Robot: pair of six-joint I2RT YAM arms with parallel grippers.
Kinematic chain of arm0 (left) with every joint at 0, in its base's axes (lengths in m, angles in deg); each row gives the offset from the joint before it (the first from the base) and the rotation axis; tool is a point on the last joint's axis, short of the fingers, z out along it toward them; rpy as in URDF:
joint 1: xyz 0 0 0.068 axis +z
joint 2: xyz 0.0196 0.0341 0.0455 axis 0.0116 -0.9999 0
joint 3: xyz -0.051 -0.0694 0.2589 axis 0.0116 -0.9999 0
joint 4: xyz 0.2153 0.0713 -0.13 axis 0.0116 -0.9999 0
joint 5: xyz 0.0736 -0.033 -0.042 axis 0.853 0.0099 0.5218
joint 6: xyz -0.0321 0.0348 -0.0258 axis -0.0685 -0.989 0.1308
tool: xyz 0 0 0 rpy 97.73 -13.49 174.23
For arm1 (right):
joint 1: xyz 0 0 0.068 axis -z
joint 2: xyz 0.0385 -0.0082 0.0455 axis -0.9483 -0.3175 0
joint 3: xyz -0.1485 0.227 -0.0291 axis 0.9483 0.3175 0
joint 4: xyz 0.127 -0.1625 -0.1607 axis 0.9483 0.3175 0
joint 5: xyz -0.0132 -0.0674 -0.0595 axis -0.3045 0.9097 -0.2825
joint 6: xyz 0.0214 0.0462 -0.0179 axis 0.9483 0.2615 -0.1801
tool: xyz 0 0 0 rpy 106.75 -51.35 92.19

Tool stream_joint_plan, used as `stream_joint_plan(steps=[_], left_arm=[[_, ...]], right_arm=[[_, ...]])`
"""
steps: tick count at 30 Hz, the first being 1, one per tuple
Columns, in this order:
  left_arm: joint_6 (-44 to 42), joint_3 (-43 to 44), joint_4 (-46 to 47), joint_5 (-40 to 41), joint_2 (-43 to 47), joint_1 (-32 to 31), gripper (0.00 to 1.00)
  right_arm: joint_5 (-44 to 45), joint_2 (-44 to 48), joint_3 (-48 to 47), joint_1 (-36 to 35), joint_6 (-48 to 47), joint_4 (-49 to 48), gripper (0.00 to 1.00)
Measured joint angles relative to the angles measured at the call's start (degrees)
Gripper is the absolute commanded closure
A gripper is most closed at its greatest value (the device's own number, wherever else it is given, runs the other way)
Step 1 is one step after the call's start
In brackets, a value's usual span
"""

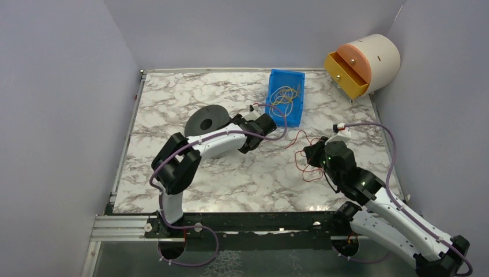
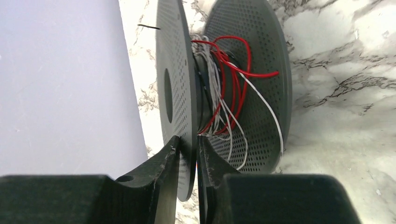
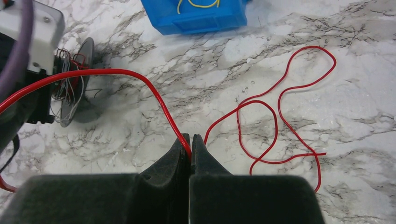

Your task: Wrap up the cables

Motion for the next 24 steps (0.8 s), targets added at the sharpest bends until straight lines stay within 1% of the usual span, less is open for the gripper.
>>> stream_joint_plan(steps=[5,9,16,24], left_arm=[[0.6,1.9,-1.3,-0.1,4.3,-1.0,1.0],[1.2,2.6,-2.5,-0.8,8.7,-1.6,1.0],[2.8,2.6,-4.1,-6.3,15.5,-1.8,1.0],[5.0,2.6,-6.0,-16.0,21.9,-1.8,1.0]], right_arm=[[0.0,0.0,0.0,0.0,-0.1,0.4,0.99],[0.0,-0.1,0.0,0.0,-0.7,0.4,0.99],[0.0,-0.9,-2.3,0.0,-2.6,1.4,0.99],[-1.3,-3.7,-7.0,0.0,-6.0,3.4,0.99]])
